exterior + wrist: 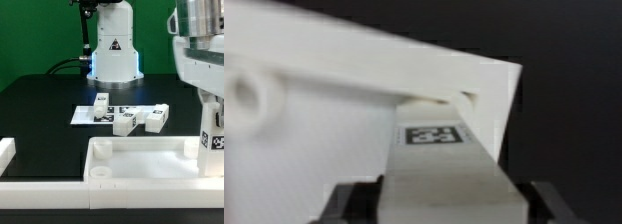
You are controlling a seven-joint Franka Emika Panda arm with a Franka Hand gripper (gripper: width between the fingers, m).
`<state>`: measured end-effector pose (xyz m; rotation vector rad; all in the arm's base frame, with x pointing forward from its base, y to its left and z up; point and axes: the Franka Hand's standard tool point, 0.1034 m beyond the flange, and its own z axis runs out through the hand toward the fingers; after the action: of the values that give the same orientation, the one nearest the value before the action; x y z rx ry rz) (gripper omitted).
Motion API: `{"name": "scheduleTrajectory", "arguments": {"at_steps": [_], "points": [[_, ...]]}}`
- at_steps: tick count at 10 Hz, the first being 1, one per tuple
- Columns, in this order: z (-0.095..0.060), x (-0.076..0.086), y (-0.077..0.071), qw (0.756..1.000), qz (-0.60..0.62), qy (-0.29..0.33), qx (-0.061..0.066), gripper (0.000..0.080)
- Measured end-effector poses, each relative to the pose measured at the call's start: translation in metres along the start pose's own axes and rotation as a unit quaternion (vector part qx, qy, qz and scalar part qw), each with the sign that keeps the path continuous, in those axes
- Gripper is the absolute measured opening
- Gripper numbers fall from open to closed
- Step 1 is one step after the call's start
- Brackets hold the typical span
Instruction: Assemble desk
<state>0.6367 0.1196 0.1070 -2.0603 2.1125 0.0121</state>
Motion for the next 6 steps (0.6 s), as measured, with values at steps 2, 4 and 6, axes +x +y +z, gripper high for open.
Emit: {"name": "scheduleTrajectory", "arguments": {"at_steps": [2, 4, 6], "points": [[-0.0001, -0.0003, -0.0005, 1.0, 0.023, -0.008, 0.003, 0.0286], [0.0004, -0.0002, 0.0007, 0.999, -0.046, -0.009, -0.003, 0.0456], [-0.0037, 0.0019, -0.002, 0.971, -0.236, -0.019, -0.02, 0.0635]]}}
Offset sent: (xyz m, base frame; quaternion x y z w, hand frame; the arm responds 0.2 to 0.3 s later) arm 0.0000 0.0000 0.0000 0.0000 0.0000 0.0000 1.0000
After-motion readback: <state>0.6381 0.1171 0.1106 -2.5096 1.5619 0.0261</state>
